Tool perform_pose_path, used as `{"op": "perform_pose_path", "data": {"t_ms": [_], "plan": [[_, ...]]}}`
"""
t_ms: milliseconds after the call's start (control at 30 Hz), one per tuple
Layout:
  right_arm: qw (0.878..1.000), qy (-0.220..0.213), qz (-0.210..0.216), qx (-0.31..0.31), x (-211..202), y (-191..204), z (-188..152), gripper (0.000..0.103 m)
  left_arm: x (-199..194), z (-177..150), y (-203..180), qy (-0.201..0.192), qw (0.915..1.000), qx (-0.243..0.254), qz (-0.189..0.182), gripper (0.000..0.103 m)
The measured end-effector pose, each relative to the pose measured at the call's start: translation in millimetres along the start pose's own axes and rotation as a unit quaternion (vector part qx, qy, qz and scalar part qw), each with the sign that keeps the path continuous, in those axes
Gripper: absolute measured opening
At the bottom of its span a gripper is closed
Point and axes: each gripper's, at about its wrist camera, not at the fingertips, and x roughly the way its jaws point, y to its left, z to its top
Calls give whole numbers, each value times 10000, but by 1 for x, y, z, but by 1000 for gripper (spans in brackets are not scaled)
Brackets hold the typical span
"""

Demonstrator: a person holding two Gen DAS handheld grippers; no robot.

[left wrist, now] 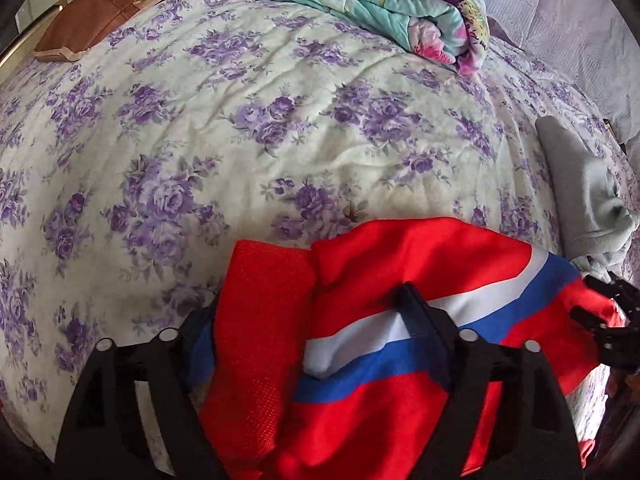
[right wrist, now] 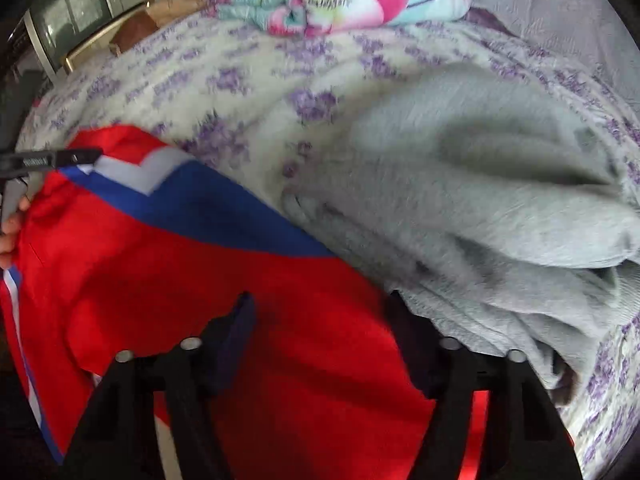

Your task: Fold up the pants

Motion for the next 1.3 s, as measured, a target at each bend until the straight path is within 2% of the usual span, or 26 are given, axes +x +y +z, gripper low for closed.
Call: {"op": "perform_pose_path", "data": {"t_ms": [33,67,100,133,300,433,500,567,600,700,800,933,1000,1133,1233,1267,1300], "plan": [[9999,-110,4,-49,0,-1,-3,43,-2,2,4,-15,9999,-56,-100,58],[9998,-190,60,40,-4,-5,-4,11,-4,4,9,-34,9997,-127,-200,47],[9990,-281,240,247,-12,-11,-4,4,-7,5,13,-60,9991,-210,-359,41],[9981,-452,238,338,-23,-13,-6,2,-12,5,18,-94,9983,-310,-478,41],[9936,-1072,359,71,-86,8,-27,2,-48,-6,16,-519,9964,-246,-622,38],[9853,-1656,363,-223,-146,39,-65,2,-93,-21,18,-888,9920,-128,-888,38],[9813,-1794,621,-300,-170,56,-96,2,-112,-34,25,-959,9902,-70,-1015,39],[9773,-1851,951,-399,-183,75,-129,2,-127,-56,39,-858,9892,-82,-1189,43],[9759,-1821,1107,-462,-182,88,-149,2,-133,-67,46,-809,9886,-94,-1265,49],[9767,-1571,1379,-475,-163,118,-196,2,-148,-106,67,-678,9906,-138,-1184,70],[9763,-1434,1614,-129,-133,132,-228,2,-155,-137,82,-460,9892,-338,-1348,73],[9680,-1661,1861,267,-118,131,-246,2,-149,-161,80,-183,9827,-514,-1768,75],[9619,-1843,1976,412,-120,130,-250,2,-143,-166,70,-67,9810,-503,-1873,75],[9606,-1938,1957,382,-122,133,-252,3,-130,-163,48,17,9761,-512,-2110,75],[9591,-1945,2006,453,-119,130,-255,3,-117,-150,37,-43,9784,-524,-2000,75],[9581,-1971,2026,467,-119,128,-256,3,-109,-145,38,-19,9782,-615,-1986,72],[9568,-2004,2053,471,-119,128,-257,3,-101,-140,39,32,9772,-716,-1999,53]]}}
